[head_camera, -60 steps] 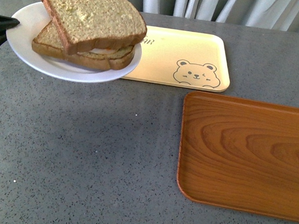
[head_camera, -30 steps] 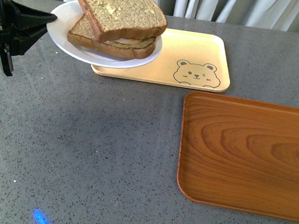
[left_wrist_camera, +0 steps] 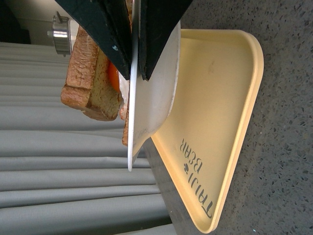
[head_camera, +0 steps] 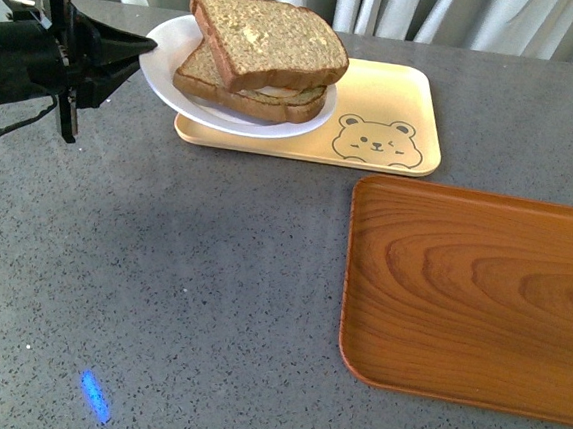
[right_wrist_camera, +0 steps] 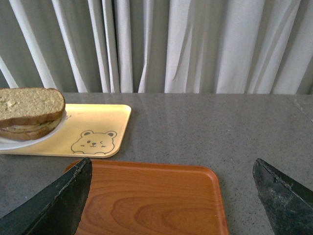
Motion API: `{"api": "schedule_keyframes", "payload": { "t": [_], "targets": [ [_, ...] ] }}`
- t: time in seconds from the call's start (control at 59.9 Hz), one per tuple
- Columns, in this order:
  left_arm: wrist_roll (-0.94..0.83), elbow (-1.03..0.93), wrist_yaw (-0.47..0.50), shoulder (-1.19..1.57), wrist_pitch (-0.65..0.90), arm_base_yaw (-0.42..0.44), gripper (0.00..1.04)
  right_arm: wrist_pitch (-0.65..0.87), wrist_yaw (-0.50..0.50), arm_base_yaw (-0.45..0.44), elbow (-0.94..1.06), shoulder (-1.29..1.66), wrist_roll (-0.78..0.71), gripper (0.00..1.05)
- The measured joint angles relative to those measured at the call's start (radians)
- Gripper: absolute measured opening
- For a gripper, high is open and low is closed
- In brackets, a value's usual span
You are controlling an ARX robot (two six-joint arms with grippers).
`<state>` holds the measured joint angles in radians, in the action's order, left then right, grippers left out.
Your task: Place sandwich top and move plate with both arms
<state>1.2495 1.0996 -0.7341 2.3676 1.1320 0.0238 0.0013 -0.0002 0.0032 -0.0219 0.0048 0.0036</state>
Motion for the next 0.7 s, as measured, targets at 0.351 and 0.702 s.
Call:
{"api": "schedule_keyframes", "payload": {
  "t": [0.351, 0.702],
  "targets": [
    [0.010, 0.143, -0.006, 0.102, -0.041, -0.019, 0.02, 0.000, 0.000, 0.000, 0.000, 0.000, 0.000, 0.96],
    [0.000, 0.243, -0.034, 0.154, -0.117, -0.029, 0.02, 0.000, 0.000, 0.000, 0.000, 0.000, 0.000, 0.96]
  ]
}}
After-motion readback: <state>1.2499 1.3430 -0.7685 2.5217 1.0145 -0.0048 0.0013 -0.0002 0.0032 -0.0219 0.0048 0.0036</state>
